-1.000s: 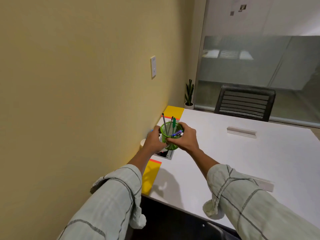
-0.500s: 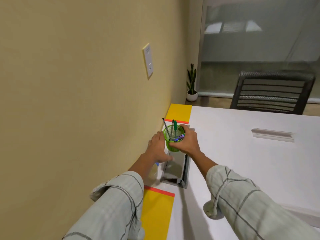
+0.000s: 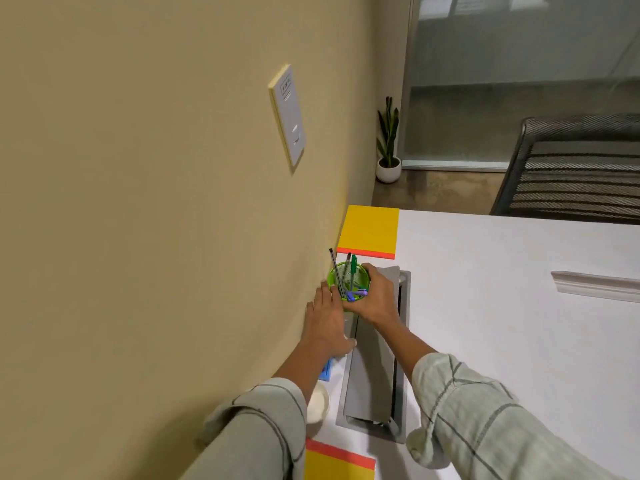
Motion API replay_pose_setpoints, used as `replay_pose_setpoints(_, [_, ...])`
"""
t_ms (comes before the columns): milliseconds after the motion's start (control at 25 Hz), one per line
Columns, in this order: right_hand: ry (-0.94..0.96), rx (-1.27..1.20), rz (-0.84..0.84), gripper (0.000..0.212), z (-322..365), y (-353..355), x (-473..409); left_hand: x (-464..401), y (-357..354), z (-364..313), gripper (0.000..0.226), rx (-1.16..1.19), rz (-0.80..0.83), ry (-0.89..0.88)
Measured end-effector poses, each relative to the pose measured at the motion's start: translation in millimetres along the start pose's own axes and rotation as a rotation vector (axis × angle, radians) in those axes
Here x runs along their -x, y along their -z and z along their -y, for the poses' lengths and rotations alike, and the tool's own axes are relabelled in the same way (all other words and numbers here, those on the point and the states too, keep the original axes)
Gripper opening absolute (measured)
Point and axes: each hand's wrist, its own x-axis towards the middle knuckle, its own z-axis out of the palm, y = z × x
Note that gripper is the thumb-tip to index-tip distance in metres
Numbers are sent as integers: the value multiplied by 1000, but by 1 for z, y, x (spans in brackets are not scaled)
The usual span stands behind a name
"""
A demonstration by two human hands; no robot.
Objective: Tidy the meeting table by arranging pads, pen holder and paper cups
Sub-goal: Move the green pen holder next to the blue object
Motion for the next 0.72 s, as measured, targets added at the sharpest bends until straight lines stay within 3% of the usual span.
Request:
replay_pose_setpoints(360, [-79,-13,-3,55,-52,-35,-45,-63,-31,8,112,65,66,85])
replay_pose_setpoints(720, [-140,-5,7,56,-63,-55,-42,-72,-38,8,108,102,102,154])
